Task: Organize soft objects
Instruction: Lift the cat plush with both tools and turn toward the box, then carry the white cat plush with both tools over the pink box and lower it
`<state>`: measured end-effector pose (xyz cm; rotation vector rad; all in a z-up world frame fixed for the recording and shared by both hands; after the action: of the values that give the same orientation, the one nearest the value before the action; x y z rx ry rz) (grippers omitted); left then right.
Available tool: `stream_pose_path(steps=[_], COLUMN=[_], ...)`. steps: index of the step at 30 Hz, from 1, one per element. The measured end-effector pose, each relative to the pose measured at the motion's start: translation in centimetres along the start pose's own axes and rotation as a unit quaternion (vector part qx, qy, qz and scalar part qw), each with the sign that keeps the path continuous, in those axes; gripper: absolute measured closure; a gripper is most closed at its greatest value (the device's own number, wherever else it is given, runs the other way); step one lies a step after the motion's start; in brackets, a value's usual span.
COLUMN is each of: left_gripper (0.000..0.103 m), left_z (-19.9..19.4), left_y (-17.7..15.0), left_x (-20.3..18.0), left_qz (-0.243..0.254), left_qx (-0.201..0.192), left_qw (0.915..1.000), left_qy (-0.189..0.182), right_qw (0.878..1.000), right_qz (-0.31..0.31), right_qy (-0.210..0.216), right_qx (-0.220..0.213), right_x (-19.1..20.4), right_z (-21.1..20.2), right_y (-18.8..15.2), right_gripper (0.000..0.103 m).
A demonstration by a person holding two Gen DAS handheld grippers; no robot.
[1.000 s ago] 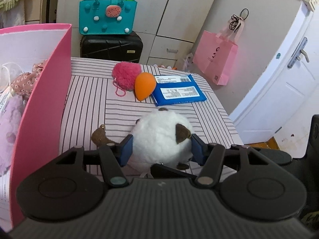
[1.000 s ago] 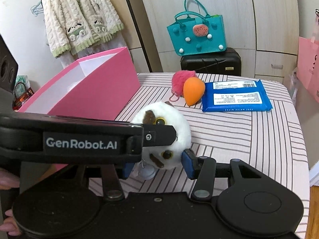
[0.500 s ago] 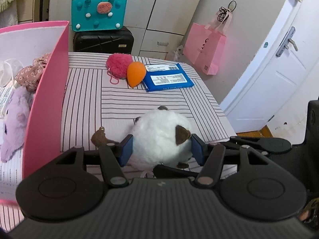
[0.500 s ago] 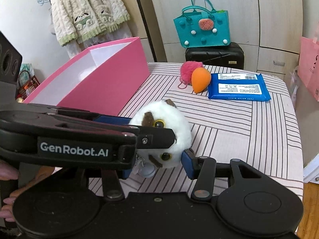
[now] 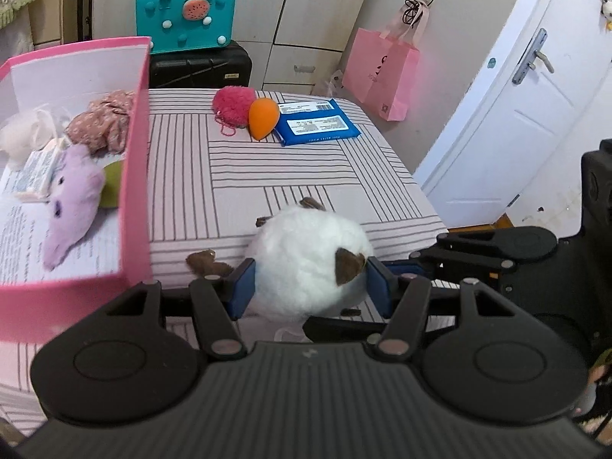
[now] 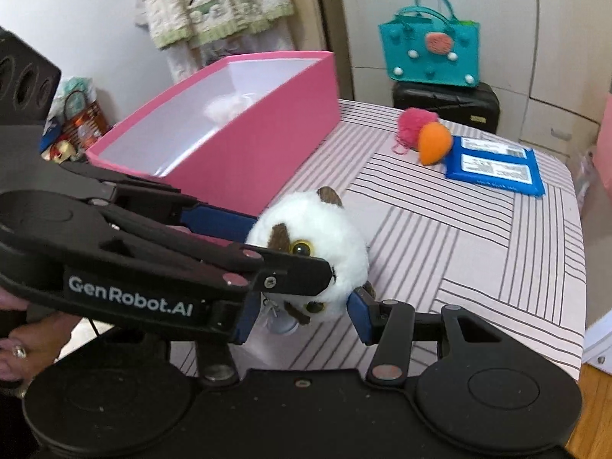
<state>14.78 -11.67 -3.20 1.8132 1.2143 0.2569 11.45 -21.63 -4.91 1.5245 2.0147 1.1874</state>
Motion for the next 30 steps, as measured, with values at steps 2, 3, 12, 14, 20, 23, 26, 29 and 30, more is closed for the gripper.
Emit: stream_pose_path(steps=[2,3,12,14,20,23,26,29,30], left_gripper=[0.044,0.044,0.044,0.044,0.044,0.044,0.044,0.044,0.044], left_z=[-1.1,-1.6,-6.5,-7.3,-9.6,-10.4,-11.1,-12.1,-12.5], left_y=[-0.3,-0.5,-1.7,-1.8,-1.9,-2.0,-2.0,-1.8,-1.7], left_x=[0.3,0.4,2.6,3.1,4.3,4.7,5.6,6.4,6.5], left_qz=[-0.002,-0.005,-0.024,-0.027,-0.019,-0.019,-0.04,-0.05,-0.05], left_qx=[-0.002,-0.001,0.015,0.018,0.025,0.024,0.019,0.015,0.014], left_qw=[1.0,1.0,0.9989,0.9988,0.9992,0.9994,0.999,0.9986,0.9986], left_qy=[-0.002,-0.004,-0.037,-0.036,-0.025,-0.017,-0.008,-0.004,-0.003], right_qw=[1.0,1.0,0.998,0.998,0.996,0.995,0.994,0.992,0.991], right_qz=[-0.007,-0.011,-0.033,-0.037,-0.05,-0.064,-0.073,-0.094,-0.099], right_qy=[0.006,0.01,0.05,0.055,0.076,0.075,0.078,0.083,0.086], right_qx=[0.001,0.002,-0.008,-0.011,-0.001,0.001,0.001,-0.004,-0.004], right_x=[0.9,1.4,5.4,6.3,8.8,9.9,11.0,12.2,12.6], right_z=[-0.4,-0.7,-2.7,-2.6,-2.4,-2.1,-1.8,-2.0,-2.1], right_y=[0.0,-0.1,0.2,0.4,0.8,1.2,1.7,2.2,2.4], right_gripper=[0.048,0.048,0.048,0.048,0.048,0.047,0.047,0.047,0.047])
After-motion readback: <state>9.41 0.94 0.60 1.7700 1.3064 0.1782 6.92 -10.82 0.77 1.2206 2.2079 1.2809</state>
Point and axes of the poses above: each gripper's, at about its wrist camera, not at the fingertips, and z roughly the way its jaws point, x to its left, y to its top, the point moved 5 cm from there along z, roughly the way its jaws point, and after that the axes turned 12 degrees about -x, right-handed, at the moved point
